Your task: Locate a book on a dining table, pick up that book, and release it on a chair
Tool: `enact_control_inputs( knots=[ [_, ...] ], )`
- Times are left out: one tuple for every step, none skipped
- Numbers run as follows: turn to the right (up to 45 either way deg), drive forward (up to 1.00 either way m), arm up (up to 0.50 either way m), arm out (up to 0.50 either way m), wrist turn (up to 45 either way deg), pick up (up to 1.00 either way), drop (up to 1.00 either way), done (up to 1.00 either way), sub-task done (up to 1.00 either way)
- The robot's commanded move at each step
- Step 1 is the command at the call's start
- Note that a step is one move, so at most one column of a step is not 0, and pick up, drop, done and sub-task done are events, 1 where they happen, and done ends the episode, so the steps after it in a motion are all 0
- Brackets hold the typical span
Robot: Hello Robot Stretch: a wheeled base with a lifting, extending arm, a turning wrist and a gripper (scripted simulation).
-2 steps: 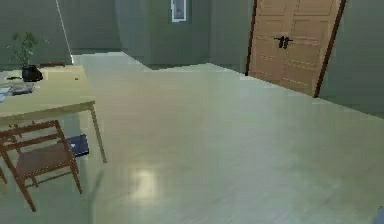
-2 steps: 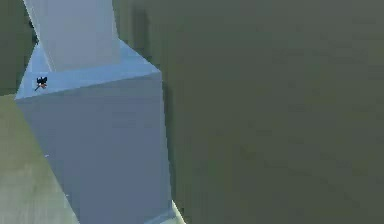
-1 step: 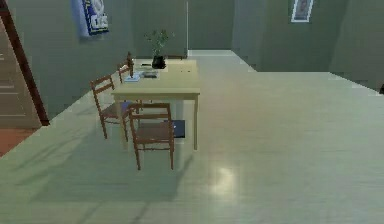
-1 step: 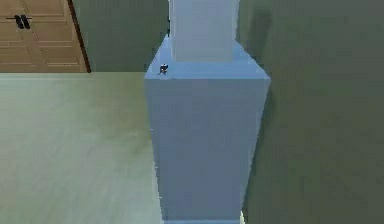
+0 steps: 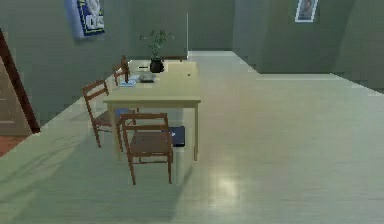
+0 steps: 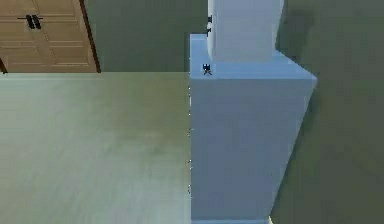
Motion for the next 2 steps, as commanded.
enact_control_inputs(
  knots=[
    [3.0, 0.00, 0.00, 0.00, 0.0, 0.00, 0.00, 0.00, 0.00],
    [0.0, 0.90, 0.00, 0.00, 0.0, 0.00, 0.00, 0.00, 0.00]
  ],
)
